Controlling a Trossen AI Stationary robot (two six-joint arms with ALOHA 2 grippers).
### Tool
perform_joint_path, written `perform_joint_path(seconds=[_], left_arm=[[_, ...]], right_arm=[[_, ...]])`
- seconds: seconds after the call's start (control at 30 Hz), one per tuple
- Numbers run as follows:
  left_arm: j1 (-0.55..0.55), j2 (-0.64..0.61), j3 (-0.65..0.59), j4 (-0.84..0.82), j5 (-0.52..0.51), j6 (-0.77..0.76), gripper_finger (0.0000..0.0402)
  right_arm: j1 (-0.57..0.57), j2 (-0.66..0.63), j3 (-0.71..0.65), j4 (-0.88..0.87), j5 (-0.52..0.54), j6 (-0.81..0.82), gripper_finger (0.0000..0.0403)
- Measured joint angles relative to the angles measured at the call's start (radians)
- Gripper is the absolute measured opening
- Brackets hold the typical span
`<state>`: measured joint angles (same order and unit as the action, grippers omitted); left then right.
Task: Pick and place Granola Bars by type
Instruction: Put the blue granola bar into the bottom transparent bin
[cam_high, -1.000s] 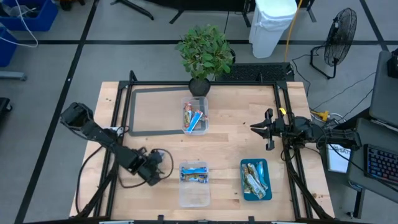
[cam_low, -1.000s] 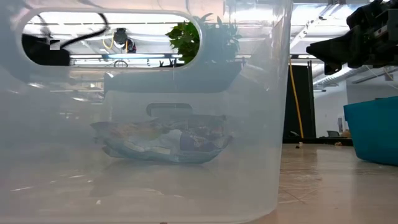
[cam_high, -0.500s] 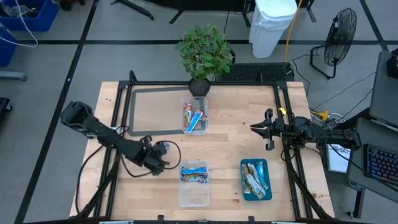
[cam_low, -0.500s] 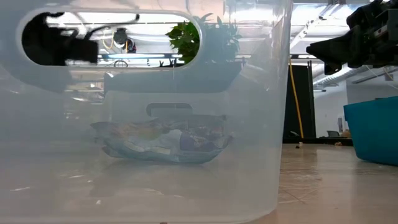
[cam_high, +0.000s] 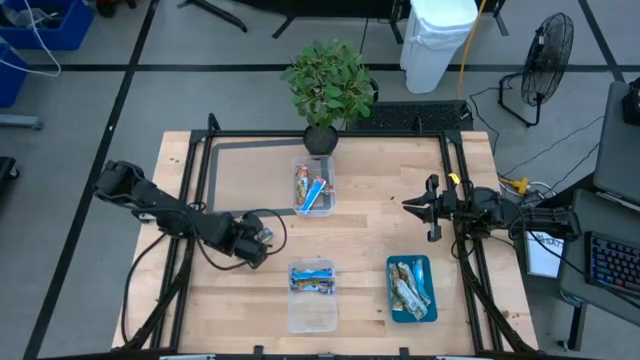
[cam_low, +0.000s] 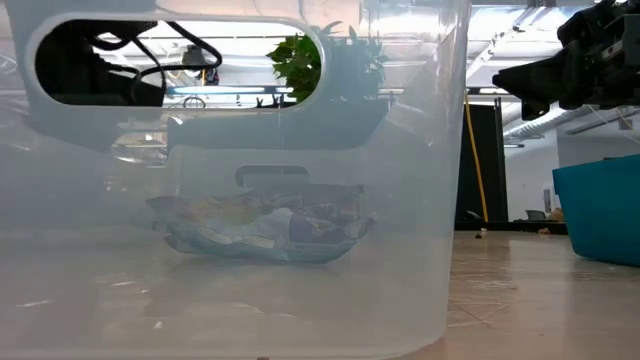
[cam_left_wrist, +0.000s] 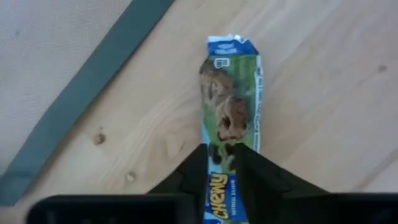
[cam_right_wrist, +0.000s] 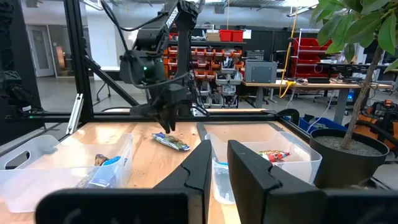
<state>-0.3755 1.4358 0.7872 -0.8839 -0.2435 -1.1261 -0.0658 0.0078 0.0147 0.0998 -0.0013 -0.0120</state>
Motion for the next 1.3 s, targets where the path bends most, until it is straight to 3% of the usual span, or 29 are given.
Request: perform_joint_path(seconds=[0.27, 0.5, 0.8, 1.17, 1.3], left_arm=[[0.039, -0.001, 0.0, 0.007, 0.034, -0.002, 0.0178], [0.058, -0.001, -0.066, 0.155, 0.102, 0.035, 0.0198], [0.063, -0.002, -0.117, 0.17, 0.122, 0.034, 0.0156], [0.062, -0.011, -0.084, 0.177, 0.141, 0.091, 0.0039], [0.062, -0.011, -0.057, 0.174, 0.112, 0.128, 0.0037]], right_arm=[[0.0, 0.0, 0.0, 0.0, 0.0, 0.0, 0.0044], [0.0, 0.0, 0.0, 0.0, 0.0, 0.0, 0.0043], [0.0, 0.0, 0.0, 0.0, 0.0, 0.0, 0.0044], [0.0, 0.0, 0.0, 0.0, 0.0, 0.0, 0.0044], [0.0, 0.0, 0.0, 0.0, 0.0, 0.0, 0.0044]])
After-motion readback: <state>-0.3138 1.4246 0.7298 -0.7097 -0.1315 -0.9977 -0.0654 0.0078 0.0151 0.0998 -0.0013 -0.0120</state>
